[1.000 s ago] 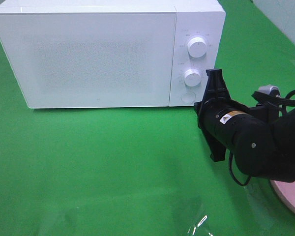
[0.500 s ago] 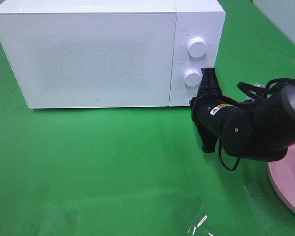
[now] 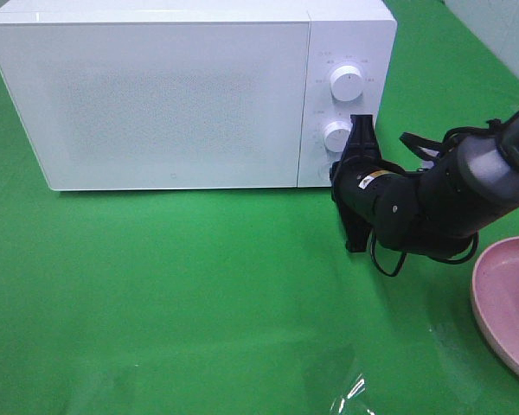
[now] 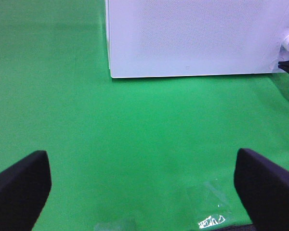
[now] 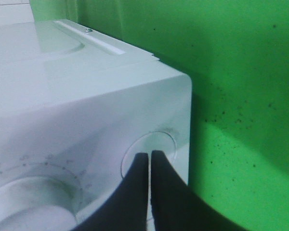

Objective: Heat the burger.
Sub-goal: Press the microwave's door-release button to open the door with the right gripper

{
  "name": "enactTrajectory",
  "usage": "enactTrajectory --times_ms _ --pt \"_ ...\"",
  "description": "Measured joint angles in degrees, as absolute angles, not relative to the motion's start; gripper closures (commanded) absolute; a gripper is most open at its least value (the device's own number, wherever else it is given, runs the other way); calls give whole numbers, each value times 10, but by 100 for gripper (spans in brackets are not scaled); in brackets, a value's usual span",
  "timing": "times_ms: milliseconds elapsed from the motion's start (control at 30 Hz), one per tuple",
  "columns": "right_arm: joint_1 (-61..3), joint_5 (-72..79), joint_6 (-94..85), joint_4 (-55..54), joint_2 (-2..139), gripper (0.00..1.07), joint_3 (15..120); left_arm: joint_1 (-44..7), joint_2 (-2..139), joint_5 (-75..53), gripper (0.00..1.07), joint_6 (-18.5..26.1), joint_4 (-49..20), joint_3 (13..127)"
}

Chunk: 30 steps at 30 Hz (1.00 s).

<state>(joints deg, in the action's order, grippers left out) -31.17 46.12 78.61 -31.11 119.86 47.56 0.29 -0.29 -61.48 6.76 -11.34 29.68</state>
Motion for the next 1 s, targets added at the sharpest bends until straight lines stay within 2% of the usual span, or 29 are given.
enactTrajectory --times_ms 367,1000 --pt "-307 454 787 -309 1221 107 505 3 -3 -615 11 68 -113 297" --pt "-316 544 786 -323 1244 107 498 3 -3 -615 11 68 -113 297"
